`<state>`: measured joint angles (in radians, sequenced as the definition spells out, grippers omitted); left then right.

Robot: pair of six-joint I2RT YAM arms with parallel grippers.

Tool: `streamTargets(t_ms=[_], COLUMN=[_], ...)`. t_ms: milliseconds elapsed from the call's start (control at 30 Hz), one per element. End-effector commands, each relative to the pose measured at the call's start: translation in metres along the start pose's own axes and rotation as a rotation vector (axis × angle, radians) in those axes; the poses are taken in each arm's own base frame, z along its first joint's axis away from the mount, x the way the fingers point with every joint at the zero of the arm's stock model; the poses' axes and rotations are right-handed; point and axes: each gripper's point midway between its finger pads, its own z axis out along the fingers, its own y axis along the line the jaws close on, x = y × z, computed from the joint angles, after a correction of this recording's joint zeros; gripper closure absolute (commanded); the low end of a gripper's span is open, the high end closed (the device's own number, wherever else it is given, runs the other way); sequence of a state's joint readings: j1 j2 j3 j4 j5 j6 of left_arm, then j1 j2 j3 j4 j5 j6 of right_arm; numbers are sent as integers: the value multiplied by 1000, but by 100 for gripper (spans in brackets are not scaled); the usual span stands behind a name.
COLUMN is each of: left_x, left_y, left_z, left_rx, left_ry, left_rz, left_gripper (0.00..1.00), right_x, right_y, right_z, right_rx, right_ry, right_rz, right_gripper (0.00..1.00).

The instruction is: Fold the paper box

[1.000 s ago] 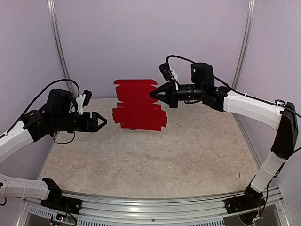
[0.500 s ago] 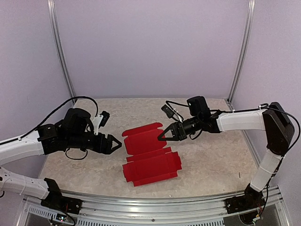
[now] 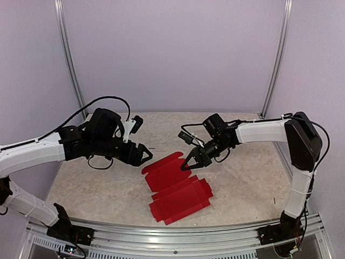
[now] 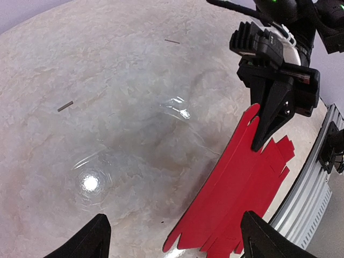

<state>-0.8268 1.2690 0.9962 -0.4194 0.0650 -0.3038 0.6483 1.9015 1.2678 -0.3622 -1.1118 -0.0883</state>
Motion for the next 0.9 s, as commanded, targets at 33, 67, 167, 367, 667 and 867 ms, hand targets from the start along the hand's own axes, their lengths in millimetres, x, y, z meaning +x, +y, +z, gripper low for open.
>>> streamTargets(t_ms=[33,67,167,367,667,867], left_x=[8,11,24,52,46,10], left_y=[-13,-19,-47,-71,-84,-50], left_z=[8,14,24,44,50,31], left_rx=[95,131,278,352,419,310], left_ry=[112,135,214,349,317,161], left_rz=[110,115,138,189,196,149], left_gripper=[19,19,22,34,100,100], right_x=[33,35,36,33,30,-25], right_y=[26,29,34,46,44,26], right_z=[12,14,16,17,16,-41], right_rx=[-100,-105,-106,-113,-104,-23], right_ry=[152,164,181,201,207,50], right_rz=[-31,-39,-57,-99,-101,-87], right_gripper=[100,100,100,100,97,68])
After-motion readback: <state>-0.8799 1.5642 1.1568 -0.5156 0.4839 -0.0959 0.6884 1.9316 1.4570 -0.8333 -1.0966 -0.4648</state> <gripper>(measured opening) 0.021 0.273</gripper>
